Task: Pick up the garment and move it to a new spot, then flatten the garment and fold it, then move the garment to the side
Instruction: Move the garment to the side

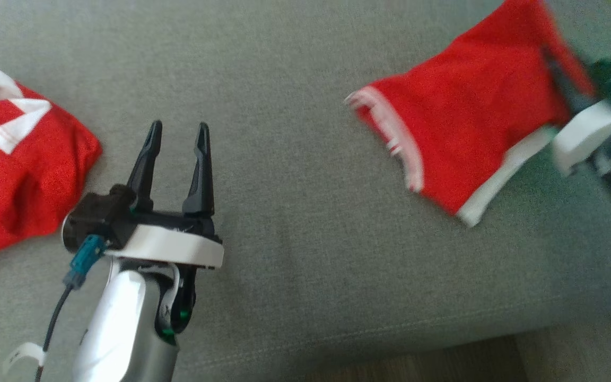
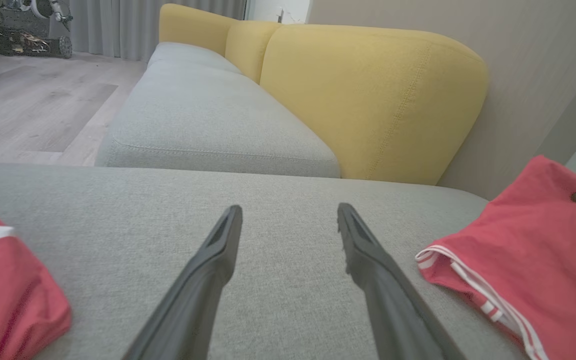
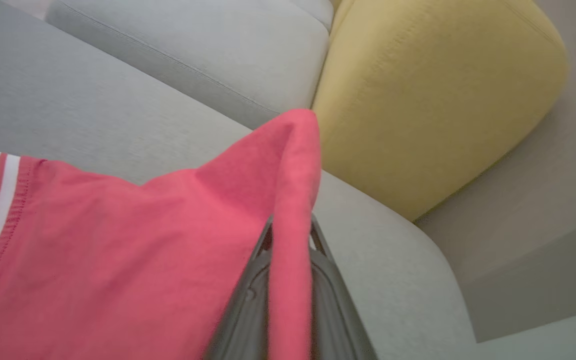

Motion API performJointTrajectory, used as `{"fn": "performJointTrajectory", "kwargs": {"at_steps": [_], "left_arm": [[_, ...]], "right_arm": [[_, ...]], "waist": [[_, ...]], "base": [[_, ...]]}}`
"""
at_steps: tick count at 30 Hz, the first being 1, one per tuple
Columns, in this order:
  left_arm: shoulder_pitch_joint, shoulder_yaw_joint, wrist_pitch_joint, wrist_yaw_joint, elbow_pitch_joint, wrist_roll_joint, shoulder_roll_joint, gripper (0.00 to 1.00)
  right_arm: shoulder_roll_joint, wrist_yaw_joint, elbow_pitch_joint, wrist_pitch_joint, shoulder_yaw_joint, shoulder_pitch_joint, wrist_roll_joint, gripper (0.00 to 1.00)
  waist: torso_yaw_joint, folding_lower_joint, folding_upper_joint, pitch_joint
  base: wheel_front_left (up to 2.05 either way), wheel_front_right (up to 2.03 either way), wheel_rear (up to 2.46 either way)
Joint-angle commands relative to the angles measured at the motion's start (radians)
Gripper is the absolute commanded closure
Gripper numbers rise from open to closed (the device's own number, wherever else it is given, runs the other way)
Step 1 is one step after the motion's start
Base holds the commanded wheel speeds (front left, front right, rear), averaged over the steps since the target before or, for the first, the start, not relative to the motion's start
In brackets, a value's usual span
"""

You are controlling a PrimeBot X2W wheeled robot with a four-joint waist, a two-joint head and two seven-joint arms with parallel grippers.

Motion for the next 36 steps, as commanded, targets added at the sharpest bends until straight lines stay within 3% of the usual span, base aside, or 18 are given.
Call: {"fn": "performJointTrajectory", "kwargs": {"at_steps": [1, 5, 8, 16, 22, 23, 24, 25, 36], "left_arm": [[-0.038, 0.031, -0.008, -0.007, -0.039, 0.014, 0.004, 0.0], [-0.059, 0.037, -0.008, -0.018, -0.045, 0.03, 0.004, 0.0], [-0.069, 0.046, -0.008, -0.027, -0.048, 0.04, 0.004, 0.0], [-0.094, 0.055, -0.008, -0.041, -0.05, 0.05, 0.004, 0.0], [-0.099, 0.063, -0.008, -0.047, -0.043, 0.057, 0.004, 0.0], [-0.099, 0.064, -0.008, -0.049, -0.041, 0.057, 0.004, 0.0], [-0.099, 0.066, -0.008, -0.049, -0.039, 0.057, 0.004, 0.0], [-0.099, 0.067, -0.008, -0.05, -0.036, 0.057, 0.004, 0.0], [-0.076, 0.057, -0.008, -0.025, -0.021, 0.007, 0.004, 0.0]], "right_arm": [[-0.058, -0.001, -0.008, 0.014, -0.012, -0.047, 0.018, 1.0], [-0.114, -0.001, 0.041, 0.051, -0.098, -0.107, 0.041, 1.0], [-0.118, -0.001, 0.082, 0.085, -0.206, -0.141, 0.022, 1.0], [-0.056, -0.001, 0.113, 0.113, -0.395, -0.161, -0.078, 1.0], [-0.018, -0.001, 0.101, 0.099, -0.426, -0.155, -0.085, 1.0], [-0.014, -0.001, 0.099, 0.096, -0.424, -0.152, -0.084, 0.74], [-0.008, -0.001, 0.1, 0.096, -0.424, -0.149, -0.076, 0.2], [-0.003, -0.001, 0.103, 0.102, -0.428, -0.147, -0.068, 0.0], [0.05, -0.001, 0.013, 0.088, -0.383, -0.102, -0.039, 0.0]], "waist": [[-0.021, -0.0001, 0.0, 0.046], [-0.031, -0.0001, 0.0, 0.097], [-0.035, -0.0001, 0.0, 0.131], [-0.031, -0.0001, 0.0, 0.183], [-0.027, -0.0001, 0.0, 0.194], [-0.027, -0.0001, 0.0, 0.193], [-0.027, -0.0001, 0.0, 0.19], [-0.027, -0.0001, 0.0, 0.187], [0.005, -0.0001, 0.0, 0.052]], "base": [[0.0, 0.0, 0.0], [0.0, 0.0, 0.0], [0.0, 0.0, 0.0], [0.0, 0.0, 0.0], [0.0, 0.0, 0.0], [0.0, 0.0, 0.0], [0.0, 0.0, 0.0], [0.0, 0.0, 0.0], [0.0, 0.0, 0.0]]}}
